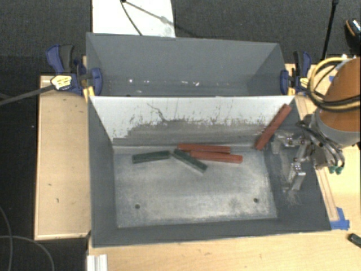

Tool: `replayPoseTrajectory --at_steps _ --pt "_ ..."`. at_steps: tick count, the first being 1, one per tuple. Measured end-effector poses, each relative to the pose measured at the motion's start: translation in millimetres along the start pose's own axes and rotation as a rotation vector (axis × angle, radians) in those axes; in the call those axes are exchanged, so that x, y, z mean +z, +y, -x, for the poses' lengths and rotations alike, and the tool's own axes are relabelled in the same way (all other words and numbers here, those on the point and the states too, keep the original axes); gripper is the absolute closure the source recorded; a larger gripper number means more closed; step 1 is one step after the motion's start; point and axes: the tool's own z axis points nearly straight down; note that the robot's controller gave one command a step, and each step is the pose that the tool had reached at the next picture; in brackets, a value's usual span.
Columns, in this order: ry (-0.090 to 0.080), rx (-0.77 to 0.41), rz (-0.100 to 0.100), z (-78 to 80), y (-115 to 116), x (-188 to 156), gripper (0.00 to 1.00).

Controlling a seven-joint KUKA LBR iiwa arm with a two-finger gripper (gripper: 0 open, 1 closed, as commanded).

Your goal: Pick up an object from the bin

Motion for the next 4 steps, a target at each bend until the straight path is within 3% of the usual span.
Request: replayPoseTrajectory --at_steps 1,2,3,4 --pt "-0.002 0.134 0.002 50.0 35 35 0.0" --pt "0.004 0.19 0.004 69.6 88 77 0.0" --pt "0.007 0.242 0.005 78.8 156 126 0.0" --pt "0.005 0.303 0.001 79.4 134 152 0.0"
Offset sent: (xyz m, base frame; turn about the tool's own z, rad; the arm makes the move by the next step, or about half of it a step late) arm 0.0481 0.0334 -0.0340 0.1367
